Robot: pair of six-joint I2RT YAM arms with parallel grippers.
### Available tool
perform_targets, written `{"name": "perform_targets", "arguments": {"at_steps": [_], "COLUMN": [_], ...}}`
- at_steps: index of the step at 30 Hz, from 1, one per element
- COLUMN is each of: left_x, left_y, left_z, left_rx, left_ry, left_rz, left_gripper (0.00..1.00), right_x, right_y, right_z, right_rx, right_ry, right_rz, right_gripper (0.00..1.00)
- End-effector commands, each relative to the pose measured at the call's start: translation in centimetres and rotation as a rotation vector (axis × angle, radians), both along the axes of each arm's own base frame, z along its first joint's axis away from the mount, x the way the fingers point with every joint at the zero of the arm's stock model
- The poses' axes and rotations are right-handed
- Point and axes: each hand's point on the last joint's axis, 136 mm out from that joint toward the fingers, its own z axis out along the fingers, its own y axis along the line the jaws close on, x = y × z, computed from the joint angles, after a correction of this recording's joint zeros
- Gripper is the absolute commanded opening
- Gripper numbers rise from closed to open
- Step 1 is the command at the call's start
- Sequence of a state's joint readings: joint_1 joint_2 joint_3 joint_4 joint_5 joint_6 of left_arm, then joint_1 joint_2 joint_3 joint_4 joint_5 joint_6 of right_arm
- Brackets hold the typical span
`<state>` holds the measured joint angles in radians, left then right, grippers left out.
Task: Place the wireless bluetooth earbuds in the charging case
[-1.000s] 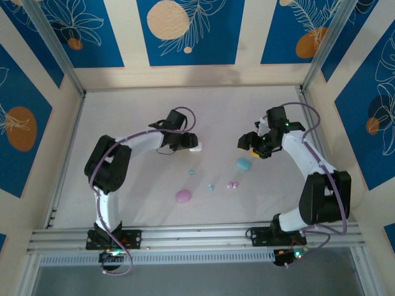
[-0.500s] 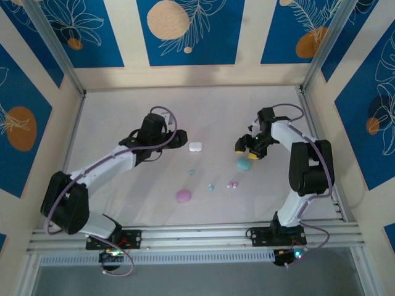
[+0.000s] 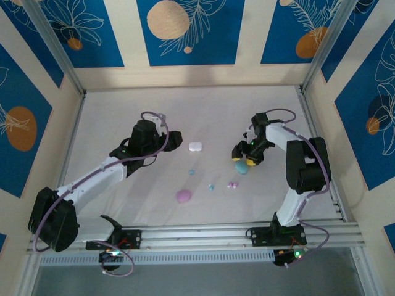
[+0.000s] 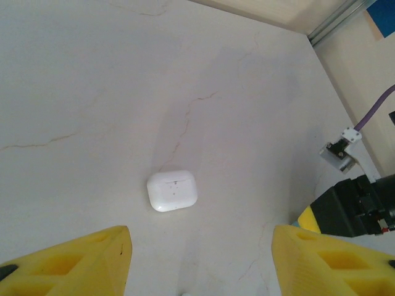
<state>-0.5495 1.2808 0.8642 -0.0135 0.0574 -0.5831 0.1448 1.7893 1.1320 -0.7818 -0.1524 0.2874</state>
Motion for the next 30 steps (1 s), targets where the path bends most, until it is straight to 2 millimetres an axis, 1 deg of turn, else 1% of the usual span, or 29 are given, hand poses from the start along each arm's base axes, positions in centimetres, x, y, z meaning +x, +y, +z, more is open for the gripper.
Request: {"name": "perform_targets", "arguments": {"at_steps": [1, 5, 11, 19, 26, 30], "left_x": [0.6, 0.5, 0.3, 0.3, 0.2, 0.2], "left_y": [0.3, 0.1, 0.2, 0.2, 0.0, 0.0], "left_z": [0.8, 1.0, 0.7, 0.9, 0.8, 0.7], "left_rx": [-0.003, -0.008, -0.013, -0.014, -0.019, -0.02], "left_ry": [-0.042, -0.042, -0.036, -0.039, -0.035, -0.032], "left_rz": [0.005, -0.006, -0.001, -0.003, -0.011, -0.013], "left_gripper": [0.61, 0.62, 0.62, 0.62, 0.62, 0.62], "right_x": [-0.9, -1.4, -2.3, -3.1, -3.8, -3.9], "right_y": [-0.1, -0.2, -0.3, -0.1, 0.0, 0.0], "right_z": [0.8, 1.0, 0.2, -0.4, -1.3, -1.6], "right_rx": [-0.041, -0.104, -0.214, -0.28, -0.29, -0.288], "right_ry": [-0.012, -0.025, -0.02, -0.016, 0.007, 0.011], "right_rz": [0.032, 0.078, 0.145, 0.201, 0.207, 0.208], "right_gripper": [0.63, 0.63, 0.65, 0.65, 0.59, 0.56]}}
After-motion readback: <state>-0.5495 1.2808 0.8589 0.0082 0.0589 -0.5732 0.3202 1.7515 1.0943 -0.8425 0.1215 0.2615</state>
